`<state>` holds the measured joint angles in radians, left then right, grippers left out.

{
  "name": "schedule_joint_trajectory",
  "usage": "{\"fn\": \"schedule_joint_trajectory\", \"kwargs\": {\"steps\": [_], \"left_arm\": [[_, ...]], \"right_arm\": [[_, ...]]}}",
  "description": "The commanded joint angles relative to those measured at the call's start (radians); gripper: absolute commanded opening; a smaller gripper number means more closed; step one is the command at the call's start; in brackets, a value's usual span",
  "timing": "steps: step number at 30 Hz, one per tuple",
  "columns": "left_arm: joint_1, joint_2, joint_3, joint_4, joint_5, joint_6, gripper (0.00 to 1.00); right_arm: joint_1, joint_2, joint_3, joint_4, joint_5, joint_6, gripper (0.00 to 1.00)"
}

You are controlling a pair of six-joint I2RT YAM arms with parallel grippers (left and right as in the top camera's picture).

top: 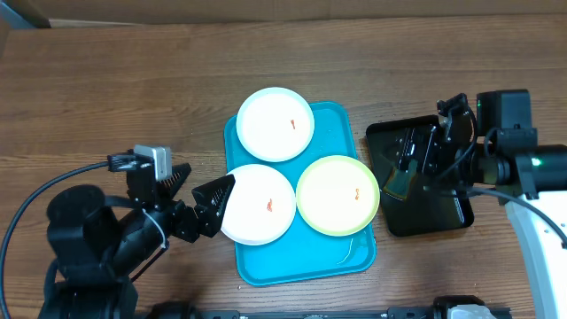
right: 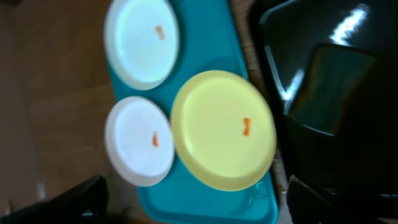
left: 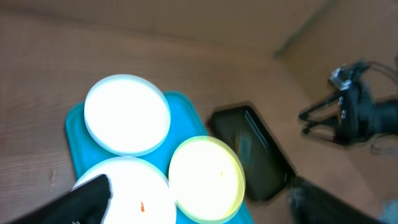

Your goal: Clean dirty plates on tray and stack at the side

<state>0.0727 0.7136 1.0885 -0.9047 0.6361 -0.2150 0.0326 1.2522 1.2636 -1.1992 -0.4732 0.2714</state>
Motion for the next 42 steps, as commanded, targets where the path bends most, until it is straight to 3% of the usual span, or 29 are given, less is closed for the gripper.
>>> {"fn": "schedule_joint_trajectory", "kwargs": {"steps": [1, 5, 7, 13, 14, 15, 18, 20, 22, 25, 29, 31, 40, 42], "left_arm": [[0.001, 0.048, 0.018, -0.099, 0.011, 0.131, 0.82], [-0.054, 0.109, 0.018, -0.156, 0.01, 0.187, 0.77], [-0.143, 0.167, 0.024, -0.154, -0.017, 0.186, 0.73], [-0.411, 0.291, 0.093, -0.197, -0.244, 0.114, 0.65], [-0.445, 0.306, 0.112, -0.203, -0.28, 0.087, 0.66], [-0.509, 0.328, 0.162, -0.214, -0.367, 0.023, 0.79], [-0.562, 0.335, 0.24, -0.218, -0.496, -0.063, 0.91], [-0.561, 0.335, 0.254, -0.216, -0.499, -0.063, 1.0], [-0.561, 0.335, 0.256, -0.212, -0.507, -0.062, 1.0], [-0.561, 0.344, 0.255, -0.215, -0.506, -0.062, 1.0], [-0.561, 0.352, 0.255, -0.221, -0.506, -0.062, 1.0], [-0.561, 0.356, 0.255, -0.221, -0.506, -0.062, 1.0], [-0.561, 0.359, 0.255, -0.22, -0.507, -0.062, 1.0], [-0.561, 0.359, 0.255, -0.22, -0.507, -0.062, 1.0]], "right_arm": [[0.018, 0.026, 0.013, -0.019, 0.265, 0.138, 0.83], [0.084, 0.068, 0.001, -0.037, 0.436, 0.213, 0.77], [0.117, 0.127, -0.003, -0.035, 0.527, 0.264, 0.7], [0.116, 0.302, -0.033, 0.026, 0.532, 0.283, 0.57], [0.116, 0.327, -0.038, 0.04, 0.532, 0.282, 0.56], [0.116, 0.379, -0.05, 0.068, 0.532, 0.279, 0.55], [0.116, 0.489, -0.08, 0.13, 0.527, 0.245, 0.56], [0.116, 0.541, -0.085, 0.155, 0.519, 0.217, 0.56], [0.116, 0.584, -0.085, 0.174, 0.518, 0.196, 0.49], [0.114, 0.613, -0.085, 0.201, 0.525, 0.196, 0.28], [0.105, 0.617, -0.087, 0.245, 0.537, 0.196, 0.19], [0.097, 0.617, -0.087, 0.262, 0.561, 0.196, 0.04], [0.058, 0.581, -0.037, 0.148, 0.537, 0.066, 0.04], [0.058, 0.56, -0.037, 0.127, 0.528, 0.037, 0.28]]}}
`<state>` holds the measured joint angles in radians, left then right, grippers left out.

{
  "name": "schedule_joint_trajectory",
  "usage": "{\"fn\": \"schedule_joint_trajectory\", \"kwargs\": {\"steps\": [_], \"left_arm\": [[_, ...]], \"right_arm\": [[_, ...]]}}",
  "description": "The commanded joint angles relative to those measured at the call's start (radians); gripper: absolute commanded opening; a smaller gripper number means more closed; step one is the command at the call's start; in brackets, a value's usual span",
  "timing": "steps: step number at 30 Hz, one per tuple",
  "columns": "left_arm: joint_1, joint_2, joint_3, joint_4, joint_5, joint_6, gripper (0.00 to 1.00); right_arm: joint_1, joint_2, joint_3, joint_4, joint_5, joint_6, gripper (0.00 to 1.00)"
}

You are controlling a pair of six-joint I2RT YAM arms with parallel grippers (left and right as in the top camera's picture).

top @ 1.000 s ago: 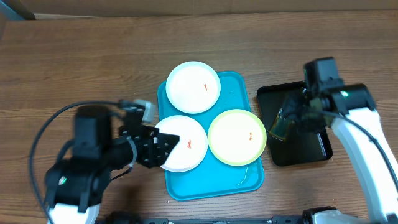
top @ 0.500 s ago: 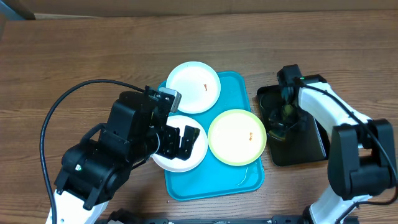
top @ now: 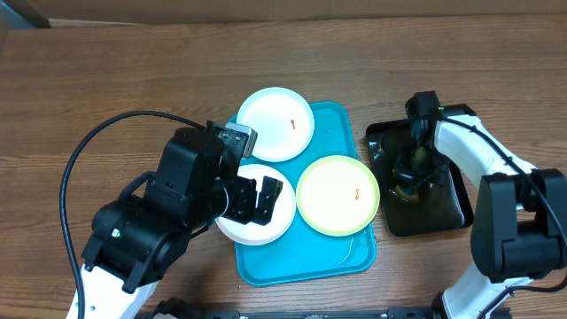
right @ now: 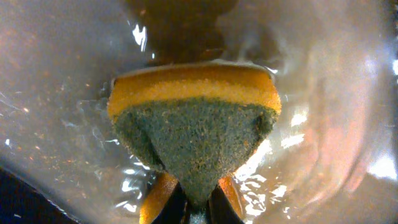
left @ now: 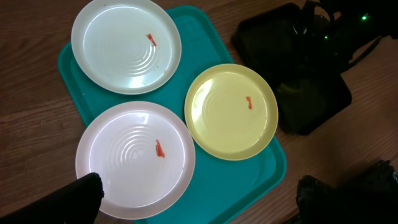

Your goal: Clean dirty plates on tray and stack at the side

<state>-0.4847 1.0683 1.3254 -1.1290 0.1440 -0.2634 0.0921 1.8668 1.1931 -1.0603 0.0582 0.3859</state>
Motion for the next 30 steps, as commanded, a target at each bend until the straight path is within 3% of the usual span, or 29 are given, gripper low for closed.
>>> {"fn": "schedule_joint_trajectory", "kwargs": {"steps": [1, 3, 4, 9, 16, 18, 19, 20, 21, 28, 30], "left_arm": [[-0.004, 0.004, 0.018, 0.003, -0.014, -0.013, 1.0], [-0.004, 0.004, 0.018, 0.003, -0.014, -0.013, 1.0], [-0.004, 0.004, 0.018, 0.003, -0.014, -0.013, 1.0], [-0.004, 0.004, 0.018, 0.003, -0.014, -0.013, 1.0], [-0.004, 0.006, 0.018, 0.004, -0.017, -0.013, 1.0], [-0.004, 0.006, 0.018, 0.004, -0.017, -0.013, 1.0], [-0.004, 0.007, 0.018, 0.004, -0.017, -0.013, 1.0], [-0.004, 0.008, 0.018, 0.003, -0.017, -0.013, 1.0], [-0.004, 0.009, 0.018, 0.003, -0.017, -0.013, 1.0], [-0.004, 0.012, 0.018, 0.003, -0.017, -0.014, 1.0], [-0.004, 0.013, 0.018, 0.003, -0.017, -0.013, 1.0]], "right_arm": [[-0.002, -0.062, 0.034, -0.021, -0.003, -0.08, 0.52], [-0.002, -0.067, 0.034, -0.031, 0.0, -0.08, 0.86], [-0.006, -0.067, 0.032, -0.034, 0.011, -0.065, 0.86], [-0.027, -0.066, 0.017, 0.025, 0.053, 0.015, 0.59], [-0.03, -0.064, -0.129, 0.25, 0.054, 0.028, 0.57], [-0.03, -0.064, -0.16, 0.29, 0.053, 0.06, 0.5], [-0.03, -0.064, -0.164, 0.293, 0.048, 0.068, 0.36], [-0.03, -0.064, -0.164, 0.292, 0.035, 0.066, 0.11], [-0.03, -0.067, -0.16, 0.281, 0.025, 0.063, 0.04], [-0.03, -0.105, -0.064, 0.142, 0.023, -0.021, 0.04], [-0.03, -0.129, -0.032, 0.1, 0.023, -0.037, 0.18]]}}
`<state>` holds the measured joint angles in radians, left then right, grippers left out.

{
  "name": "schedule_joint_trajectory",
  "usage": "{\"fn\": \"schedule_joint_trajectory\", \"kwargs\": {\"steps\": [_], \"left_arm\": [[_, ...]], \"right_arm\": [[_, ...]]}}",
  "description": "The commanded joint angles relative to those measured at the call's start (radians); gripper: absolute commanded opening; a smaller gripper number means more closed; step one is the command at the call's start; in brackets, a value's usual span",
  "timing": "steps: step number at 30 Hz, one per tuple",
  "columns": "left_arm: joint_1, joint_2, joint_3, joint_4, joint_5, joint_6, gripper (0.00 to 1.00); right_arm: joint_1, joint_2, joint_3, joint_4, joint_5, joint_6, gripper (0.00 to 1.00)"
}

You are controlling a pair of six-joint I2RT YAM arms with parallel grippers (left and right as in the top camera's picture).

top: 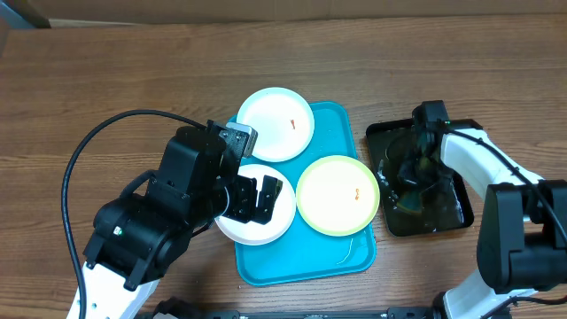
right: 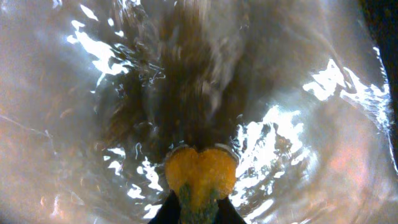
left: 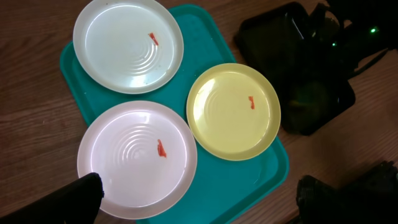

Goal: Clean dirty plates on tray and stack at the side
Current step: 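Grasp the sponge in the water with the right gripper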

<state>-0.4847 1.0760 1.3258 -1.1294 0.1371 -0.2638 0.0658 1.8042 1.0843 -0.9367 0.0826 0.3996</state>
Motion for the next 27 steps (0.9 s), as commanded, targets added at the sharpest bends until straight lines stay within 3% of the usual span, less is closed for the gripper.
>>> {"fn": "schedule_joint_trajectory", "kwargs": {"steps": [1, 6, 12, 18, 20, 22, 23, 27], "left_arm": [[-0.004, 0.006, 0.018, 0.004, -0.01, -0.013, 1.0], [-0.004, 0.017, 0.018, 0.003, -0.01, -0.013, 1.0], [-0.004, 0.037, 0.018, 0.003, -0.01, -0.013, 1.0], [-0.004, 0.058, 0.018, 0.002, -0.006, -0.013, 1.0], [-0.004, 0.06, 0.018, 0.002, -0.006, -0.013, 1.0], [-0.004, 0.06, 0.018, -0.001, -0.006, -0.013, 1.0], [-0.004, 0.06, 0.018, -0.004, -0.006, -0.013, 1.0], [-0.004, 0.06, 0.018, -0.014, -0.006, -0.013, 1.0]], "right_arm": [[-0.004, -0.08, 0.091, -0.045, -0.002, -0.058, 0.24], [-0.004, -0.115, 0.104, -0.132, -0.018, -0.05, 0.45], [0.006, -0.112, 0.01, -0.18, -0.121, 0.004, 0.51], [0.006, -0.111, -0.173, 0.068, -0.119, 0.024, 0.54], [0.006, -0.111, -0.205, 0.127, -0.119, 0.023, 0.44], [0.006, -0.111, -0.212, 0.143, -0.118, 0.023, 0.12], [0.006, -0.112, -0.209, 0.142, -0.119, 0.023, 0.04], [0.006, -0.115, -0.171, 0.074, -0.118, 0.02, 0.04]]}}
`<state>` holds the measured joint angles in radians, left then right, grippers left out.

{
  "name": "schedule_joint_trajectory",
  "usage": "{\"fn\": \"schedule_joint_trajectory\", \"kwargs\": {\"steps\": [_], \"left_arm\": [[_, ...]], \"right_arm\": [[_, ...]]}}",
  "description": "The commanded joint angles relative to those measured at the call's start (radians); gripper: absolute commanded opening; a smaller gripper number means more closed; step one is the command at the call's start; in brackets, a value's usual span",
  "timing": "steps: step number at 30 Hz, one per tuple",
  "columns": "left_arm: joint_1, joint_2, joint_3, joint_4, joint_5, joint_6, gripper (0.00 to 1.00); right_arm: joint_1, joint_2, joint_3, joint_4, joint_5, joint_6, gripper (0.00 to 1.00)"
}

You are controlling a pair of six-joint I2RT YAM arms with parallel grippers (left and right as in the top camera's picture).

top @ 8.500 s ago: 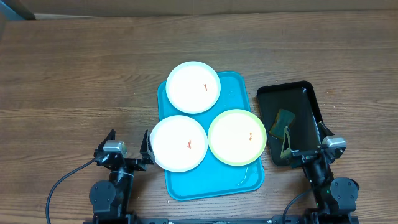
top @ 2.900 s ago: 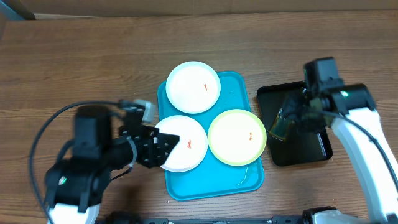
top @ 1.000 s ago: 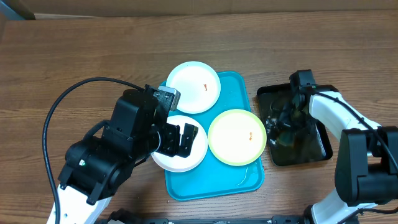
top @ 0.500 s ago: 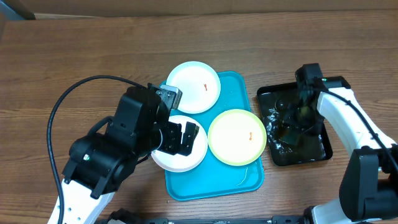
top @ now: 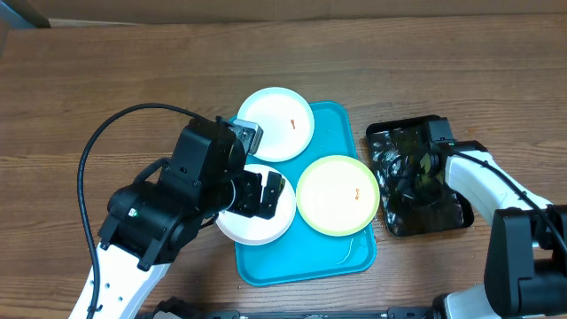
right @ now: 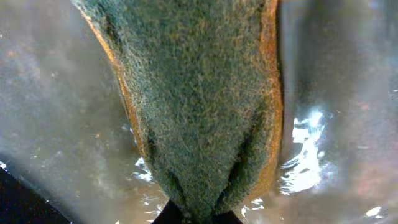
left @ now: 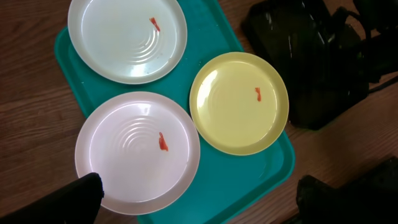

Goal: Clean dirty plates on tray and stack at the side
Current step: 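Grasp the sponge in the water with the right gripper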

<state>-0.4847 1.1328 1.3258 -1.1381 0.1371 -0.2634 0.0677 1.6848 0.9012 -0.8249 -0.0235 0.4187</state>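
Three dirty plates lie on the teal tray (top: 332, 257): a white plate (top: 275, 123) at the back, a pinkish-white plate (left: 137, 151) at the front left, a yellow plate (top: 337, 195) at the right, each with a small orange smear. My left gripper (left: 196, 199) hangs open above the tray's front, near the front-left plate. My right gripper (right: 199, 219) is shut on a green and orange sponge (right: 199, 99), down in the water of the black basin (top: 452, 211).
The black basin stands right of the tray on the wooden table (top: 106, 89). A black cable (top: 97, 142) loops over the table left of my left arm.
The sponge fills more of the right wrist view, its green side facing the camera. My right gripper has shifted a little to the right in the basin. The left arm drifted slightly.
At first both arms stood away from the tray, right gripper above the basin. Then my left gripper hung open over the plates and my right was shut on the sponge in the water. Since then the sponge has stayed in the basin, at different spots.
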Motion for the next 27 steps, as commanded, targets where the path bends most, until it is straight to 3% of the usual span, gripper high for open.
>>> {"fn": "schedule_joint_trajectory", "kwargs": {"steps": [1, 4, 6, 7, 8, 10, 14, 18, 21, 26, 27], "left_arm": [[-0.004, 0.004, 0.018, -0.008, -0.006, -0.013, 1.0], [-0.004, 0.004, 0.018, -0.01, -0.006, -0.013, 1.0], [-0.004, 0.003, 0.018, -0.01, -0.006, -0.014, 1.0], [-0.004, 0.004, 0.018, -0.01, -0.006, -0.014, 1.0], [-0.004, 0.005, 0.018, -0.01, -0.006, -0.014, 1.0], [-0.004, 0.009, 0.018, -0.01, -0.003, -0.014, 1.0], [-0.005, 0.038, 0.018, -0.011, 0.072, -0.014, 1.0], [-0.014, 0.1, 0.018, -0.023, 0.075, -0.014, 1.0], [-0.014, 0.163, 0.018, -0.027, 0.078, -0.046, 1.0], [-0.017, 0.285, 0.018, -0.033, 0.103, -0.06, 0.98], [-0.021, 0.311, 0.018, -0.032, 0.108, -0.059, 0.98]], "right_arm": [[0.005, -0.005, 0.043, -0.084, -0.012, -0.008, 0.04], [0.005, -0.035, 0.099, -0.154, -0.011, -0.027, 0.04], [0.005, -0.056, 0.134, -0.192, -0.012, -0.027, 0.24], [0.004, -0.068, 0.154, -0.206, -0.011, -0.03, 0.49], [0.004, -0.072, 0.159, -0.206, -0.011, -0.03, 0.58], [0.004, -0.072, 0.16, -0.193, 0.016, -0.029, 0.63], [0.004, -0.07, 0.141, -0.137, 0.106, -0.021, 0.63], [0.004, -0.053, 0.105, -0.058, 0.123, 0.002, 0.52], [0.004, -0.031, 0.059, 0.014, 0.127, 0.027, 0.41], [0.004, 0.0, 0.037, 0.042, 0.127, 0.031, 0.07], [0.004, 0.0, 0.037, 0.042, 0.127, 0.031, 0.04]]}}
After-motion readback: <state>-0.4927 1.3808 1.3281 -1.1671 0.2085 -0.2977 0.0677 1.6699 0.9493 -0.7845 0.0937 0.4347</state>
